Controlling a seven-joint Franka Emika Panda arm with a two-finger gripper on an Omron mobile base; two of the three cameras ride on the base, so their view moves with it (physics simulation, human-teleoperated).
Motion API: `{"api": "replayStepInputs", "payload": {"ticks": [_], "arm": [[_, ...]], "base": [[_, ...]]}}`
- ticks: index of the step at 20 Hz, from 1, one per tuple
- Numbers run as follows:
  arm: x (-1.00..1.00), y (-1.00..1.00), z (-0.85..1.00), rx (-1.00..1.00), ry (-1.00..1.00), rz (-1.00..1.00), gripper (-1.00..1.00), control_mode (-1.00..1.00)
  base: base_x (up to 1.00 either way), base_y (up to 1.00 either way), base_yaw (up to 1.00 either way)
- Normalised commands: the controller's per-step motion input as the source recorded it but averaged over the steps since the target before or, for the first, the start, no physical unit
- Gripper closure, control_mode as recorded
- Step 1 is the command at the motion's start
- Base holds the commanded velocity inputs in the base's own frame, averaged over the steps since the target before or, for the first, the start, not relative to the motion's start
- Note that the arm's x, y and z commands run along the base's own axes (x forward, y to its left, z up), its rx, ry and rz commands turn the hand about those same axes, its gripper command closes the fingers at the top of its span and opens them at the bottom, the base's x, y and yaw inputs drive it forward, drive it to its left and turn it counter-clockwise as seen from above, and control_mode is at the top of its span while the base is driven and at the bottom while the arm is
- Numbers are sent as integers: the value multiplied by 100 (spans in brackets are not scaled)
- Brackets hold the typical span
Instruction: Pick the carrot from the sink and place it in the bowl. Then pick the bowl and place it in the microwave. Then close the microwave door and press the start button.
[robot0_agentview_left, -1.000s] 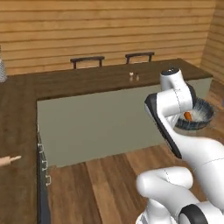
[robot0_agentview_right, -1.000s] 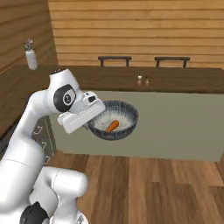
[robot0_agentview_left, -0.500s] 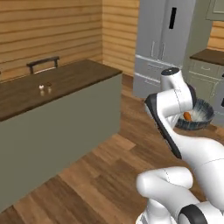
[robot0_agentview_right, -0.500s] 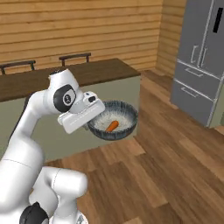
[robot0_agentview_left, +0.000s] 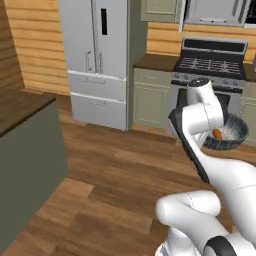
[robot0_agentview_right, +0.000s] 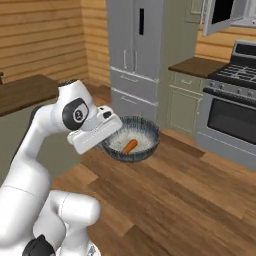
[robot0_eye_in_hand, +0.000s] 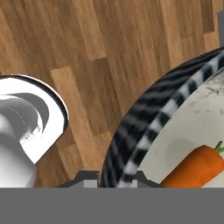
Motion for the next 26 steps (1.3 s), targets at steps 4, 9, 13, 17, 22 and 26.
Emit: {"api": "replayStepInputs", "payload": {"ticks": [4, 9, 13, 17, 22, 26], "arm": [[0, 0, 0, 0, 0, 0, 100, 100], [0, 0, 0, 0, 0, 0, 100, 100], [0, 0, 0, 0, 0, 0, 100, 100], [0, 0, 0, 0, 0, 0, 100, 100], [0, 0, 0, 0, 0, 0, 100, 100], [0, 0, 0, 0, 0, 0, 100, 100]], "base": [[100, -17, -37], [100, -27, -28], [100, -3, -34], [100, -2, -33], [100, 3, -29], [100, -3, -14]]}}
